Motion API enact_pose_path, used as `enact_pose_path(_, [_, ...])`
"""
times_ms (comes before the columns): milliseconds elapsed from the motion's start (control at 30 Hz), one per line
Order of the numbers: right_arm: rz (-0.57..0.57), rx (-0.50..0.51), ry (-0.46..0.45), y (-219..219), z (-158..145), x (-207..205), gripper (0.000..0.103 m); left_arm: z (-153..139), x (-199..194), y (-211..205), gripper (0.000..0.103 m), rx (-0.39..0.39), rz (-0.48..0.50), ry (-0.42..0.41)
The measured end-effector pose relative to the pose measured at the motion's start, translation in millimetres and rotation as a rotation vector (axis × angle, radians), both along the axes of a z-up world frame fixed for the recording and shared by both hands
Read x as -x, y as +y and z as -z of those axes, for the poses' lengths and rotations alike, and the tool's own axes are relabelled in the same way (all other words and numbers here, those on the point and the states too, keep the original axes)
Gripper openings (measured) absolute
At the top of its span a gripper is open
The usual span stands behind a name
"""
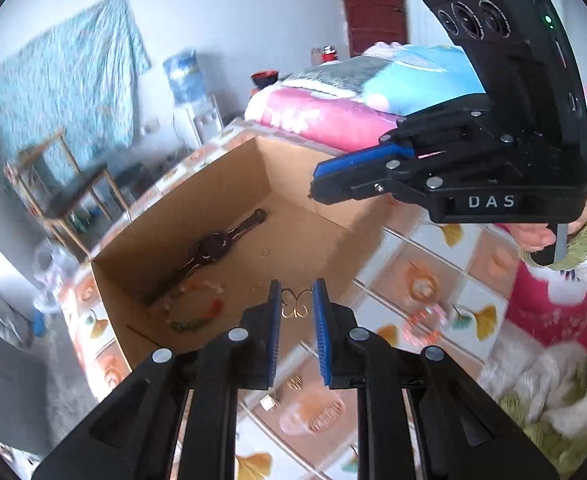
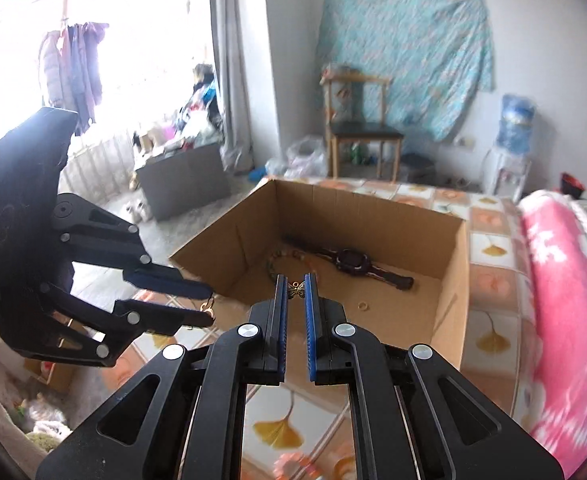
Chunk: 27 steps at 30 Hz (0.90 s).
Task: Organize jewelry
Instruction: 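Carry both held gold pieces over the box and open both grippers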
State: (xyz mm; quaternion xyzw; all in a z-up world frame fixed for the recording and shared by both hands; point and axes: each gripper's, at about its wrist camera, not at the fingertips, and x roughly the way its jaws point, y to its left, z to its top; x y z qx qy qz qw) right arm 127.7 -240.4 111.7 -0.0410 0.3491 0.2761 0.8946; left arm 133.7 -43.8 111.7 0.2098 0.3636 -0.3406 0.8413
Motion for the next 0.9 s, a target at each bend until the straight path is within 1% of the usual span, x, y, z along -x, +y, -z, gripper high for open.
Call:
enact_pose_path(67, [-0.017,0.012,0.103,10,9,-30,0.006,5,-38,2,0.015,0.027,-0.04,0.085])
enact_pose_path(133, [-0.022,0.019,0.253,18,26,-72,0.006,20,-81,4,0.015,0.041,-0.082,0.207])
enact_pose_path(200, [-0.004,0.037,0.36,23,42,-102,0.006,34,-108,3,0.015,0.034,-0.112,0.293])
enact_pose_path(233, [-0.004,0.041,0.402,26,50,-110,0.006,44,-125,5,0.015,0.032,-0.133,0.351])
enact_pose_path(267, [0.004,0.038,0.446,29,58,-120,0.006,51,-134,5,0.015,0.029,-0.151,0.383])
enact_pose_path(333, [0.015,0.057,0.5,34,68,-131,0.006,65,-153,8,0.015,0.039,-0.181,0.471])
enact_pose_path(433, [0.026,0.071,0.544,39,82,-140,0.006,81,-166,9,0.015,0.01,-0.224,0.546])
enact_pose_path(567, [0.038,0.087,0.558,41,90,-149,0.008,89,-169,6,0.016,0.0,-0.248,0.573])
enact_pose_path(600, [0.044,0.085,0.56,40,91,-152,0.01,90,-168,5,0.018,-0.003,-0.256,0.578])
enact_pose_path(633, [0.05,0.083,0.56,40,92,-154,0.01,91,-169,5,0.023,-0.009,-0.266,0.583])
enact_pose_path(667, [0.056,0.082,0.555,40,93,-156,0.01,92,-169,4,0.026,-0.015,-0.276,0.586])
enact_pose_path(733, [0.063,0.077,0.542,38,89,-158,0.011,91,-167,2,0.037,-0.02,-0.289,0.573])
enact_pose_path(833, [0.074,0.058,0.509,32,79,-153,0.012,85,-165,-1,0.045,-0.014,-0.29,0.539])
enact_pose_path(900, [0.08,0.039,0.476,27,67,-145,0.016,78,-160,-1,0.049,-0.009,-0.29,0.512])
